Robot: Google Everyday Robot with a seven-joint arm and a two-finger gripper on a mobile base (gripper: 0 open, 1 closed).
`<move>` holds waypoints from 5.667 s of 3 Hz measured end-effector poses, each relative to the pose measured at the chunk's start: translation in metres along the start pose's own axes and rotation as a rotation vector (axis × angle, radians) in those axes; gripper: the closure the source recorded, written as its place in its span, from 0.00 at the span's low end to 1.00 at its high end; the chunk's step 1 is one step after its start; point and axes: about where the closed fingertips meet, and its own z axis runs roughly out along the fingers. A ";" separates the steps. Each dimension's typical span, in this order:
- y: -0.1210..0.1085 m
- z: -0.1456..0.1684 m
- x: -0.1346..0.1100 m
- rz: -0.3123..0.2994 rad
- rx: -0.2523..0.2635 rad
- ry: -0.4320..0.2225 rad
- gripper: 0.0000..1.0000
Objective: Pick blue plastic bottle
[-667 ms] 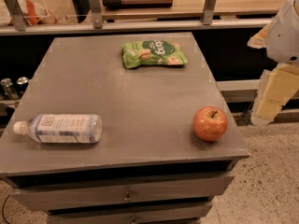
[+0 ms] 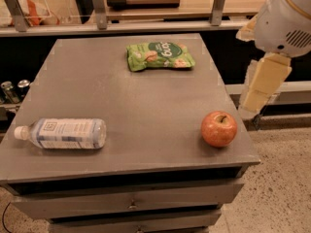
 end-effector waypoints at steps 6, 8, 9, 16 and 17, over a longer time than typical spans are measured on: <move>0.014 0.071 -0.173 -0.059 -0.199 -0.421 0.00; 0.042 0.106 -0.254 -0.169 -0.238 -0.650 0.00; 0.058 0.125 -0.279 -0.209 -0.257 -0.655 0.00; 0.113 0.216 -0.311 -0.208 -0.364 -0.510 0.64; 0.107 0.217 -0.310 -0.209 -0.362 -0.509 0.87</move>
Offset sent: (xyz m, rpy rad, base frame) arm 0.0459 0.1567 0.0006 0.3101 0.0987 0.2062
